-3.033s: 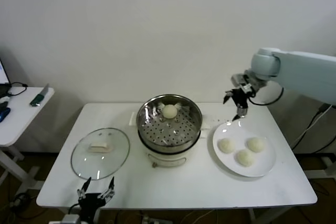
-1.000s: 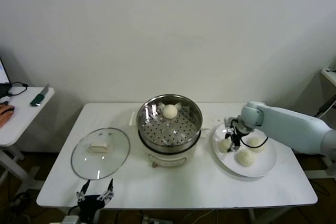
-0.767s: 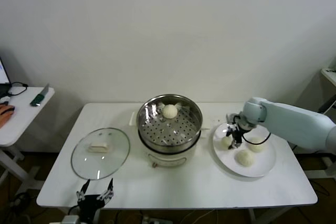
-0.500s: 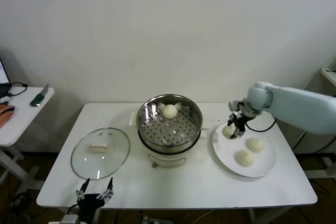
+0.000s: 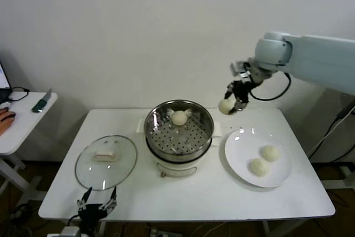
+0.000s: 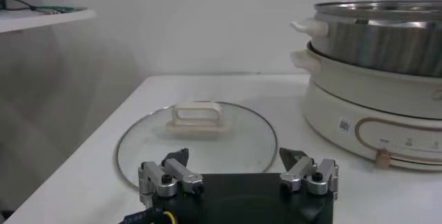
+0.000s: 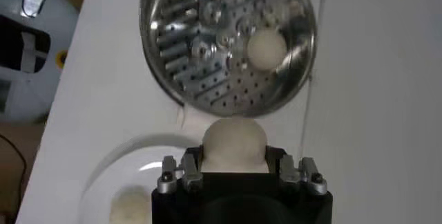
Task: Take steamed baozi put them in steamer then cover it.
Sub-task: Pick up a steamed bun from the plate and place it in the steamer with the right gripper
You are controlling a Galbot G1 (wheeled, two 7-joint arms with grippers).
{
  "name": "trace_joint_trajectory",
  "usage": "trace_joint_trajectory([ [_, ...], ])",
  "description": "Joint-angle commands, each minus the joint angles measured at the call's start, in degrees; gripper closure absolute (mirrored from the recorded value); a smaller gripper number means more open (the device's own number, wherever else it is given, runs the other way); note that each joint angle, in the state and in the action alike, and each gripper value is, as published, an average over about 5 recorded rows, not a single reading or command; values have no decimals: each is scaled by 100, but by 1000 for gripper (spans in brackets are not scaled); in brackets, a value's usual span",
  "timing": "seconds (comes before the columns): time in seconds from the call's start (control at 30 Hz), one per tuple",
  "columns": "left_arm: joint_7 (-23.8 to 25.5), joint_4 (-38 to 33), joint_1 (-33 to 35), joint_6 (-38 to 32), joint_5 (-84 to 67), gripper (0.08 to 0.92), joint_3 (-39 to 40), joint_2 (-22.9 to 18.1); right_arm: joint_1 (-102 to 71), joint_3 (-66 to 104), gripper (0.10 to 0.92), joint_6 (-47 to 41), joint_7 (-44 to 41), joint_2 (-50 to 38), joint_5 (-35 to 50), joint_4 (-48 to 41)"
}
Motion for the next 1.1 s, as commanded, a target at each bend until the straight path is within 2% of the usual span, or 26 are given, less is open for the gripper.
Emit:
trace_joint_trajectory([
  [0.03, -2, -8, 5, -10, -14, 177, 3, 18, 452, 263, 414, -301, 330, 1328, 914, 361],
  [0.47, 1, -85, 8, -8, -4, 177, 5, -5, -1072, 392, 411, -537, 803, 2675, 325, -766],
  [0.83, 1, -113, 29, -9, -5, 177, -13, -3, -2176, 620, 406, -561, 918, 3159, -437, -1709],
  [1.1, 3, -93, 4, -7, -9, 177, -16, -12, -2436, 599, 405, -535, 907, 3356, -573, -2072],
])
